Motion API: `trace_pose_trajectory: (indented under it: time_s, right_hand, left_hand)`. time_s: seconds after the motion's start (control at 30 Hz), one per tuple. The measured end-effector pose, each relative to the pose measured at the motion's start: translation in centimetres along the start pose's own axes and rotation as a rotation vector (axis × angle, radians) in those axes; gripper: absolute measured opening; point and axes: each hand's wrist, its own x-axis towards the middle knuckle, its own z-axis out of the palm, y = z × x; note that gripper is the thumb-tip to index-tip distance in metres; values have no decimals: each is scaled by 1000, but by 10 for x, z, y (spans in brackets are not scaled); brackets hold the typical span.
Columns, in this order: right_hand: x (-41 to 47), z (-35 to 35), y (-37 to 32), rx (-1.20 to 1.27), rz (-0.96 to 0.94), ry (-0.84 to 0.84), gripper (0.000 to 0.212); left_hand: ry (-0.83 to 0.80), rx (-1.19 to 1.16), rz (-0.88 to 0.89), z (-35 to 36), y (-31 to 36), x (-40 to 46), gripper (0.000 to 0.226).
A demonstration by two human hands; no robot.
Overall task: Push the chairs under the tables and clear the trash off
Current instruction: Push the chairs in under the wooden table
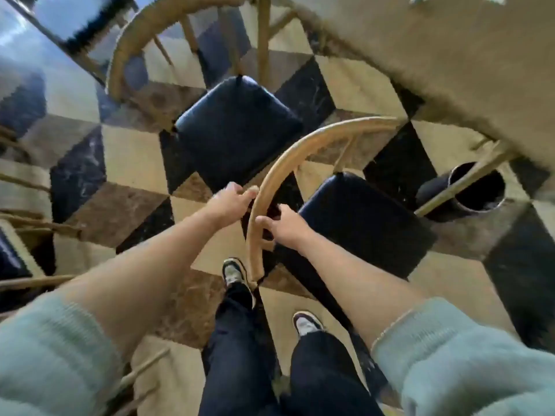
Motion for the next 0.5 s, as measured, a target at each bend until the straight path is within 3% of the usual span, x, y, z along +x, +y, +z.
trace_pose_trajectory:
  time_s: [0.07,0.23,0.4,0.5]
  right_hand:
    - [8,15,-1,112,17,17,104]
    - [32,44,0,244,55,131,90]
    - [32,52,-1,305,105,166,93]
    - [29,56,-1,264,133,136,94]
  left_hand:
    - [-24,19,102,-2,31,31,67]
    - [-168,73,337,21,125,103,49]
    - [-115,185,484,30,136,127,38]
    - [-147,215,486,22,126,128,38]
